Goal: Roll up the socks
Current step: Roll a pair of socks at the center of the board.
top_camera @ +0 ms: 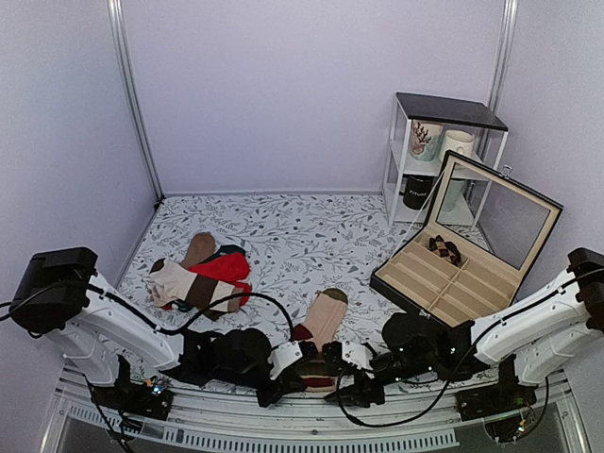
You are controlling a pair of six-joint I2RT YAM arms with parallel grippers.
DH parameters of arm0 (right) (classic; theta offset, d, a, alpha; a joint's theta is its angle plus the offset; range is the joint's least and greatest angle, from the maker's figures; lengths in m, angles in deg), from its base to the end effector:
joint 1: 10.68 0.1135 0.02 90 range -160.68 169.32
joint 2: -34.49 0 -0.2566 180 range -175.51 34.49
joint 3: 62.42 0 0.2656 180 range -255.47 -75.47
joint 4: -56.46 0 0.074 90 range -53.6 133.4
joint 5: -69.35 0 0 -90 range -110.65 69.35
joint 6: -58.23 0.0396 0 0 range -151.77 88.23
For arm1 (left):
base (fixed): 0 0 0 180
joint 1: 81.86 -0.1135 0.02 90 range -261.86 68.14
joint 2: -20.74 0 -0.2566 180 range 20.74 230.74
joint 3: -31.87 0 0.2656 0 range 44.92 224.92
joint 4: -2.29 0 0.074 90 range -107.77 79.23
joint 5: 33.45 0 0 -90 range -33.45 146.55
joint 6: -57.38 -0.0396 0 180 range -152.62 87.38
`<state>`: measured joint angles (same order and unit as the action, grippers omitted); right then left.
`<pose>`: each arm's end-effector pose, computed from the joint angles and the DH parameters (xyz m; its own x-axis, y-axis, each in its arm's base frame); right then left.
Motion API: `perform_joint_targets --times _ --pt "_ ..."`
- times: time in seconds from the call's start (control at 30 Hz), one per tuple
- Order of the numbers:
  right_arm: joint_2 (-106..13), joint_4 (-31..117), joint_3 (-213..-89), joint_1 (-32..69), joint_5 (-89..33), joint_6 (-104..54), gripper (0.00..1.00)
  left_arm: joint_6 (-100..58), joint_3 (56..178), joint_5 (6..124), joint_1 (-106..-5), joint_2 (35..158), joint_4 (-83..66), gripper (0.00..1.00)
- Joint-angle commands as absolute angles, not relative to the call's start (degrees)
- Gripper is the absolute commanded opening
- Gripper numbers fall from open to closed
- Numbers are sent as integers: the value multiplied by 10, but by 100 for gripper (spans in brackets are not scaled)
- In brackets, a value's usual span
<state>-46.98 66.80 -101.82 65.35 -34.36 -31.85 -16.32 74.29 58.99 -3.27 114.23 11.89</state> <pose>0.0572 0.2689 0.1301 -0.1256 -0.5104 -0.8507 -0.9916 0.0382 0.1235 0.0552 -0.2823 0.0878 -0.4024 0.5764 -0.7113 0.9093 0.3419 -0.2374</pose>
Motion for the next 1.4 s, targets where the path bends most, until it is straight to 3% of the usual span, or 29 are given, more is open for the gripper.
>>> perform_joint_targets --times 0.0,0.37,0.7,0.77,0.87,1.03,1.17,1.37 --pt "-512 689 -1035 682 -265 -404 58 -153 731 634 -46 1179 34 0" --pt "-595 672 -1065 702 -205 -432 55 -154 716 648 -59 1178 46 0" --pt "-638 611 -1085 708 -189 -369 11 -153 704 646 -64 1165 74 1" --pt "-637 606 -1082 708 -192 -347 6 -156 706 622 -64 1150 75 20" --pt "-633 599 -1078 707 -208 -311 5 -179 699 571 -60 1106 90 30" --pt "-640 583 -1084 690 -277 -246 5 -280 660 448 -34 1002 166 34" --pt "-653 543 -1111 650 -375 -190 5 -358 620 470 -27 963 254 40" --pt "-670 454 -1140 581 -479 -146 5 -383 625 502 -23 988 254 41"
